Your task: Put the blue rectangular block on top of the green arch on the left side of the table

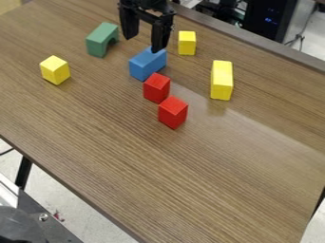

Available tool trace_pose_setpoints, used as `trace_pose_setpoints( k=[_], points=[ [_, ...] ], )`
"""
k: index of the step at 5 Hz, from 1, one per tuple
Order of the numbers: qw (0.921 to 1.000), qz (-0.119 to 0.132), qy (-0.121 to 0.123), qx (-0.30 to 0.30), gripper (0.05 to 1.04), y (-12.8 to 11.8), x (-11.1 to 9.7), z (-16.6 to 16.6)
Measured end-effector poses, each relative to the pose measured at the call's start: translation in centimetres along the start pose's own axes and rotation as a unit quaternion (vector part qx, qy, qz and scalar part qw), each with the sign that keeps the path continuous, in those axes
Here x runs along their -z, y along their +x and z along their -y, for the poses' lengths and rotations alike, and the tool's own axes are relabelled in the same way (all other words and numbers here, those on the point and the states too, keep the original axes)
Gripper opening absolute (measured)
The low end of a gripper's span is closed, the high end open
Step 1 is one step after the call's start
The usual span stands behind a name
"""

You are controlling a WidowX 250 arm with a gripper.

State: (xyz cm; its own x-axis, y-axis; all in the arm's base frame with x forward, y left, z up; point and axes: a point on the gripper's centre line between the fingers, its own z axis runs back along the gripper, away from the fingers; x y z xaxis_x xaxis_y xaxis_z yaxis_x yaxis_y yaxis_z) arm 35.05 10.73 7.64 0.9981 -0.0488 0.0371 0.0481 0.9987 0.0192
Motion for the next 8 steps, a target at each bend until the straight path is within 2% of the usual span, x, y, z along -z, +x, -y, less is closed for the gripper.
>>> trace_pose_setpoints(
  k=[3,4,5,6,7,8],
  points=[
    [0.9987,0.032,0.023,-0.031,0.997,0.1,2.1,0.0],
    [0.9981,0.043,0.025,-0.035,0.997,0.4,2.1,0.0],
    [0.9977,0.05,0.021,-0.041,0.95,0.6,2.2,0.1],
    [0.9977,0.046,0.018,-0.047,0.66,0.6,3.1,0.2],
    [0.9976,0.043,0.019,-0.051,0.532,0.6,3.2,0.1],
    [0.9973,0.043,0.02,-0.055,0.532,0.5,3.2,0.0]
  ],
)
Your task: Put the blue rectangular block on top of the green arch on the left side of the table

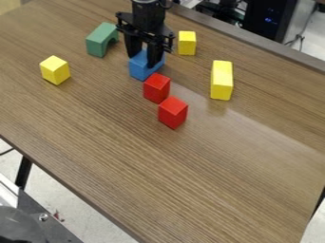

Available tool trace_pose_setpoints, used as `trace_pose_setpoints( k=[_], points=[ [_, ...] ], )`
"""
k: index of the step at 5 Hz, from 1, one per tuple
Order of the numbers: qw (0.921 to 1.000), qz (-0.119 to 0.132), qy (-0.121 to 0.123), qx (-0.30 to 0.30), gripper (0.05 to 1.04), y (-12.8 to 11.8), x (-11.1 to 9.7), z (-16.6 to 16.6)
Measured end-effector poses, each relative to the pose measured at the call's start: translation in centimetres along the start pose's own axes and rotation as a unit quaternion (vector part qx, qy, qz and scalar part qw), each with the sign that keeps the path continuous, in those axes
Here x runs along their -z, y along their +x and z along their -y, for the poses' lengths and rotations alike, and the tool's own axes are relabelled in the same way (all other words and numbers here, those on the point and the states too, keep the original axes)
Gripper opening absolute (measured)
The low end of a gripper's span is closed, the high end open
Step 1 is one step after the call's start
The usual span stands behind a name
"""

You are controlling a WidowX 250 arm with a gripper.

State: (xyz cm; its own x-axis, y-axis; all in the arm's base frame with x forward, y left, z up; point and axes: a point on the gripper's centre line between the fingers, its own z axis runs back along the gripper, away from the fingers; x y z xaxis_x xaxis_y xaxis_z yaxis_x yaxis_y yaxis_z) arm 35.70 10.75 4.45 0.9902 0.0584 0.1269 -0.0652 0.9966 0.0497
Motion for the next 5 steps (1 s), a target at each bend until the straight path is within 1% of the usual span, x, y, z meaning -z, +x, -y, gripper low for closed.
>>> trace_pose_setpoints(
  k=[1,2,3,5],
  points=[
    [1.0,0.0,0.002,-0.002,0.532,0.0,0.0,-0.2],
    [0.9999,0.007,0.005,-0.011,0.532,0.3,-0.3,-0.8],
    [0.9993,0.017,0.008,-0.034,0.532,0.8,-1.0,-2.2],
    [0.9952,0.035,0.014,-0.09,0.532,1.5,-2.3,-4.7]
  ],
)
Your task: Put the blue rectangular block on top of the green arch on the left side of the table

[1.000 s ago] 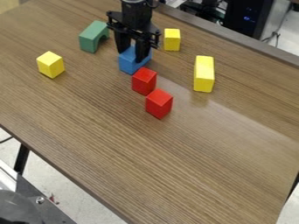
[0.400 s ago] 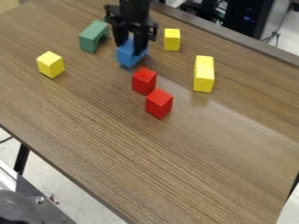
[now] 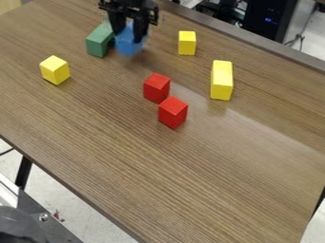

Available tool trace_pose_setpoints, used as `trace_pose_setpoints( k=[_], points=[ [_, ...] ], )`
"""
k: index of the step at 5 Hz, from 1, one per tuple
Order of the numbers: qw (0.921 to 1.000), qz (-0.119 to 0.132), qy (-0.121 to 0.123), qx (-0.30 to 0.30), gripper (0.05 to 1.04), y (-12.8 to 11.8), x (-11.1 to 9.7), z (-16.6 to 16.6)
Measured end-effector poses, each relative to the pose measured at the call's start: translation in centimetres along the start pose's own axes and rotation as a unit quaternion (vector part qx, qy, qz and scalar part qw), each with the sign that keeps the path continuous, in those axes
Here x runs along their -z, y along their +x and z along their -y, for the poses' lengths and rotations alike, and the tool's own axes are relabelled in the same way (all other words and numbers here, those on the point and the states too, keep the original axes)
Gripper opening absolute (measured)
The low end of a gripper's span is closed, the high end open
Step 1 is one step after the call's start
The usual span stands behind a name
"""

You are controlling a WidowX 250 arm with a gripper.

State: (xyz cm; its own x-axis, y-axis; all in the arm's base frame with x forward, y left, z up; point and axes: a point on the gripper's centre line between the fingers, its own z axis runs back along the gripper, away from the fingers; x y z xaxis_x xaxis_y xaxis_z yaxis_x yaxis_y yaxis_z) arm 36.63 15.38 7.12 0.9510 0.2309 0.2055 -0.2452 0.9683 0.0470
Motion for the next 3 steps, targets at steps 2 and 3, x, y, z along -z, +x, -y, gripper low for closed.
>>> trace_pose_setpoints(
  k=[2,3],
  points=[
    [0.9986,0.001,0.001,-0.053,0.532,1.1,0.1,-2.4],
    [0.9979,0.004,0.001,-0.064,0.532,2.0,0.1,-3.2]
  ],
)
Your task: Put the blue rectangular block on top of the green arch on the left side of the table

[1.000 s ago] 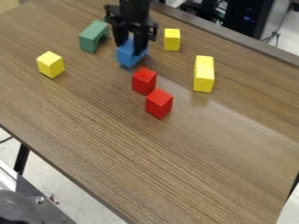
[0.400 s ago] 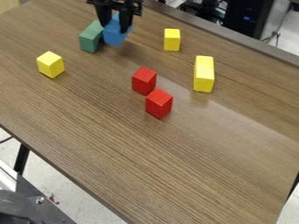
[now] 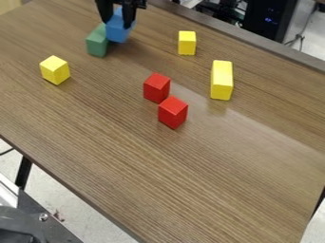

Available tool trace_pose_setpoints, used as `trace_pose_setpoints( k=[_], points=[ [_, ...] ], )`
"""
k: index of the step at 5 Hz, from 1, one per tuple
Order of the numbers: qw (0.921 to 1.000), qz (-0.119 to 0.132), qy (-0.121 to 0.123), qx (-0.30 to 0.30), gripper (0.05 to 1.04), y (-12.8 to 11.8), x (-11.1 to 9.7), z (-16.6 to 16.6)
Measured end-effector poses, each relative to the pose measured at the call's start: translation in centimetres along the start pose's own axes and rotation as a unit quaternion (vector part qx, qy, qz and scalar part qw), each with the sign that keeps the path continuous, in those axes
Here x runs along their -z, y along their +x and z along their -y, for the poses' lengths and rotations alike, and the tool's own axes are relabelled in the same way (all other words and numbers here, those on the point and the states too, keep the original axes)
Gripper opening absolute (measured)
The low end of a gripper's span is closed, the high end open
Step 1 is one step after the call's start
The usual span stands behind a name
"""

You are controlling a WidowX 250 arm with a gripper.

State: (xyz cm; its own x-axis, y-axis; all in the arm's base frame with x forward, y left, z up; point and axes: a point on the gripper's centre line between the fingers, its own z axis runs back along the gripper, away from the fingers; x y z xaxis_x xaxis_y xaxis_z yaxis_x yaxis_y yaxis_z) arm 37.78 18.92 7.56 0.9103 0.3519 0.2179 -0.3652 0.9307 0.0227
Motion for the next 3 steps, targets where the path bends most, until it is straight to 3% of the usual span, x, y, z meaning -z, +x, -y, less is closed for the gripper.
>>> trace_pose_setpoints(
  k=[3],
  points=[
    [0.9999,-0.004,0.0,-0.012,0.532,1.0,-0.3,-2.1]
  ],
)
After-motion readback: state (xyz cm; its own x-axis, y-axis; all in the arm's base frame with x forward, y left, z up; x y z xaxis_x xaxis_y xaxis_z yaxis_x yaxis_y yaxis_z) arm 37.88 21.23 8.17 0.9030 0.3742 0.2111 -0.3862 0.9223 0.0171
